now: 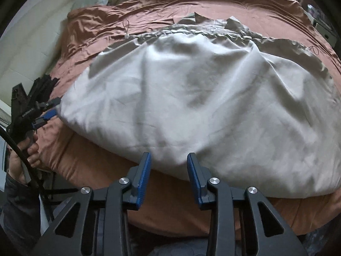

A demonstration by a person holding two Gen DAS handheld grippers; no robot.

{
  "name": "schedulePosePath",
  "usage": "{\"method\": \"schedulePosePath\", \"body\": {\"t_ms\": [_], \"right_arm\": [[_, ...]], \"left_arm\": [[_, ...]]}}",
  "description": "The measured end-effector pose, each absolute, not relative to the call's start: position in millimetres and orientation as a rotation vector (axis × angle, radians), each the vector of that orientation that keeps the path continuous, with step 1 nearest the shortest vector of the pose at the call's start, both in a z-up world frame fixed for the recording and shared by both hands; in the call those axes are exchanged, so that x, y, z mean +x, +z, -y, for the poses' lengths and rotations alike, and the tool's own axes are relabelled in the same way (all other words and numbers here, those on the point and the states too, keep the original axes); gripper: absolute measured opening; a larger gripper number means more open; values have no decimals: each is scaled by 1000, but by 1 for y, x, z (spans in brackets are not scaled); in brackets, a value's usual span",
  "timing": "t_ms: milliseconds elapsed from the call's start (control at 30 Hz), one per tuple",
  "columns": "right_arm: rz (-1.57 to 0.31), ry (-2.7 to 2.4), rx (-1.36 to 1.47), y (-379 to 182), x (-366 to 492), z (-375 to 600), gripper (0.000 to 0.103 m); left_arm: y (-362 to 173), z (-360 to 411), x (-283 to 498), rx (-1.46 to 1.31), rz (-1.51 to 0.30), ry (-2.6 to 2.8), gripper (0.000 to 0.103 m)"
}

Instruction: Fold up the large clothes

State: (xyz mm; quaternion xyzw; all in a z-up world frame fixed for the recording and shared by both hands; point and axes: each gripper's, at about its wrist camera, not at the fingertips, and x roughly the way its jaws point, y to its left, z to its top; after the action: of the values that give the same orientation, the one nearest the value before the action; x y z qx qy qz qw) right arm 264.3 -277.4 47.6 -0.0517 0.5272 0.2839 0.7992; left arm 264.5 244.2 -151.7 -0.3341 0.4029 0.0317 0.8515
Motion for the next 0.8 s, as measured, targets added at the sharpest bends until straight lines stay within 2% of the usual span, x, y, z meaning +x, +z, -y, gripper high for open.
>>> {"method": "schedulePosePath", "body": {"t_ms": [33,100,133,167,233,300,367,700,800], "right_arm": [[-1130,599,-106,46,265,275,32],[-1131,581,-103,44,270,273,32],[-1138,577,-104,41,273,270,32],[-1145,572,-107,39,269,267,32],[-1174,563,-126,28,277,259,26],[-1197,549,-133,18,287,254,25],[-1201,513,-155,10,298,248,16],[-1153,425,-179,-3,360,224,15],[-1139,411,-161,-4,377,219,10]], "left_arm": [[-151,-243,266,-702,-844,54,70],[-152,-237,271,-676,-851,52,62],[-152,-236,271,-660,-856,65,50],[-153,-236,271,-645,-862,84,34],[-158,-238,268,-640,-876,105,19],[-164,-241,263,-656,-895,96,18],[-168,-240,257,-646,-903,95,18],[-172,-248,248,-713,-897,84,19],[-172,-249,248,-734,-897,86,19]]}}
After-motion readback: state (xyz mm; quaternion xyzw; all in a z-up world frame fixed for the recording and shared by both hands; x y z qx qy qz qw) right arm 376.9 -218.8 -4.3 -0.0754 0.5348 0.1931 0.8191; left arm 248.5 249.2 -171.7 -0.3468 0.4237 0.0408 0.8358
